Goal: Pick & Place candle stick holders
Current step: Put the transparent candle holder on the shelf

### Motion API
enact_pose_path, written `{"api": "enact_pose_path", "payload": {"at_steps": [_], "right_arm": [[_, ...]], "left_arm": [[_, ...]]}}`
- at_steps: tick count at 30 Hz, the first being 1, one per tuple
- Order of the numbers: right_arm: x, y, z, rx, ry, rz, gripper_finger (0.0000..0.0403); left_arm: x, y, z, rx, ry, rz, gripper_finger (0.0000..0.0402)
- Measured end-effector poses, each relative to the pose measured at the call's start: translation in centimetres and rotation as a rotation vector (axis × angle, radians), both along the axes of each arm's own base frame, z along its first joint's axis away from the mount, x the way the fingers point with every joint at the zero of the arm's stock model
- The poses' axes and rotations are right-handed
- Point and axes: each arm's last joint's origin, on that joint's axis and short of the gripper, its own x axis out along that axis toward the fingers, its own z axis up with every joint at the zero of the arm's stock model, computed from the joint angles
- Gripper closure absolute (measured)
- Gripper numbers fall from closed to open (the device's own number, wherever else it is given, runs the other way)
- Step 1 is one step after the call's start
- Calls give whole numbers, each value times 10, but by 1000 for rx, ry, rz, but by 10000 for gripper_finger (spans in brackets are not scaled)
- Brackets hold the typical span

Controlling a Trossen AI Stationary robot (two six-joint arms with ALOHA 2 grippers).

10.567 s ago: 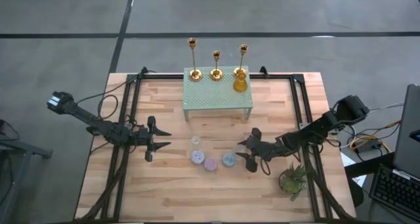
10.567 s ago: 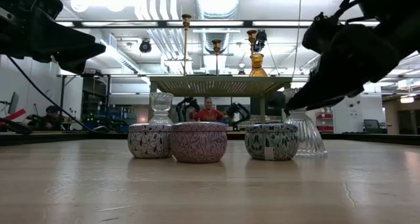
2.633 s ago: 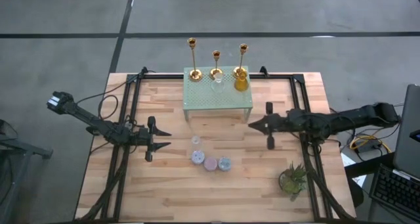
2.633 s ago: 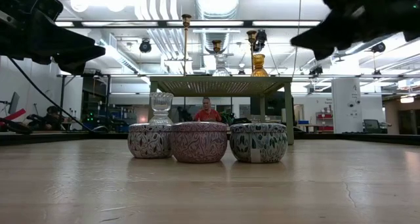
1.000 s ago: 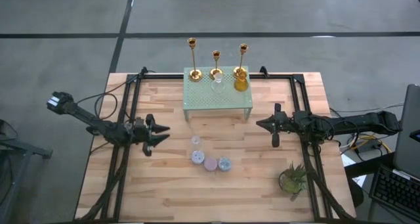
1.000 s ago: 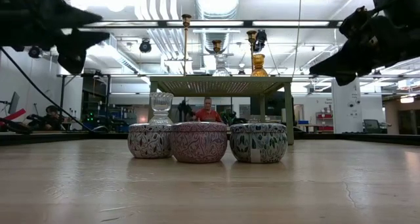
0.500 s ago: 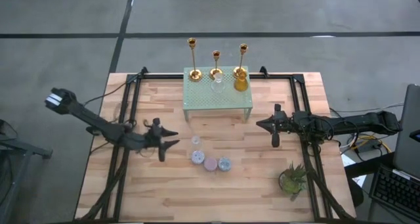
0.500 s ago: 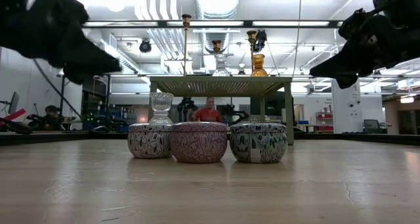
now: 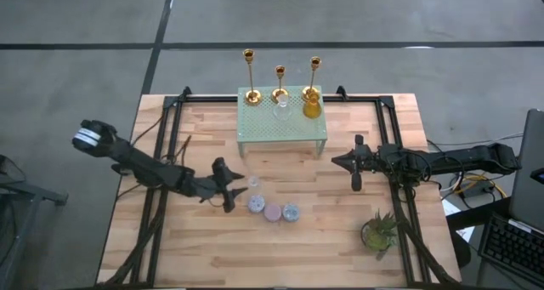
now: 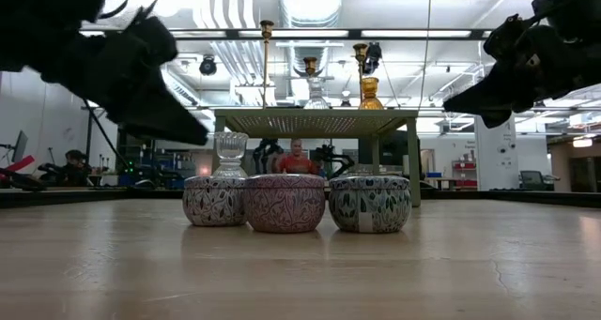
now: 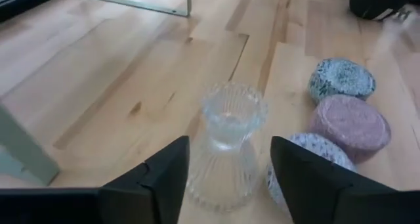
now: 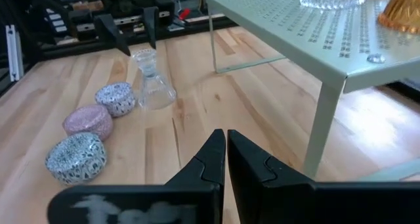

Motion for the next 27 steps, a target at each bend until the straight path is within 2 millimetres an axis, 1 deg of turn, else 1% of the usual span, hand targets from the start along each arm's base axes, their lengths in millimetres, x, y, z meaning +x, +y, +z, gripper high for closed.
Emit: {"api": "enact_pose_path", "payload": {"at_steps": [5, 11, 15, 21, 27], "right_arm": [[0, 0, 0, -44, 7, 11, 390], [0, 0, 0, -44, 8, 11, 390], [0, 0, 0, -39, 7, 10, 390], [0, 0, 0, -20, 3, 5, 390], [0, 0, 0, -17, 3, 4, 390]], "left_arm": [[23, -4, -2, 21, 39, -1, 156], [44, -7, -5, 59, 68, -2, 160], [49, -6, -8, 62, 79, 8, 173], [51, -1, -15, 76, 102, 29, 186], [54, 0, -14, 107, 74, 30, 210]]}}
